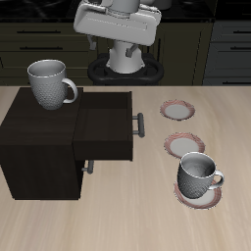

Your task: Place the porcelain mug that is in the drawer onto the top of the cabinet and close the drawer

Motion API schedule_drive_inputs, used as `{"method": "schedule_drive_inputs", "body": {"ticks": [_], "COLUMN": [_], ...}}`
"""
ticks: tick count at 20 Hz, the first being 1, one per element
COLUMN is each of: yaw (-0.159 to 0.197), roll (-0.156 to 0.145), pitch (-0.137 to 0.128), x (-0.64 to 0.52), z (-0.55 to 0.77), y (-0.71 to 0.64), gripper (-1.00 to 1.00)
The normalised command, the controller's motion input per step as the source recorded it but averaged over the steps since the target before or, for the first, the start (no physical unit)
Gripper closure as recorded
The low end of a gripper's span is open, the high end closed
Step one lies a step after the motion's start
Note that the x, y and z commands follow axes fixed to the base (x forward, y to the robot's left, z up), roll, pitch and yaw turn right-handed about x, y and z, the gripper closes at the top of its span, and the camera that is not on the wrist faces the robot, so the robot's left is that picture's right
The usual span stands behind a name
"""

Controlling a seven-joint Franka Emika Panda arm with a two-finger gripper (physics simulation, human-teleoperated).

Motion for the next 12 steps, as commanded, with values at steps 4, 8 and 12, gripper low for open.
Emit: {"method": "schedule_drive_inputs", "body": {"ticks": [4,8,12], "yaw": [-0.018,0.033,0.046], "roll": [0.013,0.079,0.140], "pitch": [0.009,0.011,0.004], "x": [-0.05,0.02,-0.02], "z": [-0.11,-0.07,-0.12], "y": [0.65,0.50,0.66], "gripper": [-1.00,-1.00,-1.00]}}
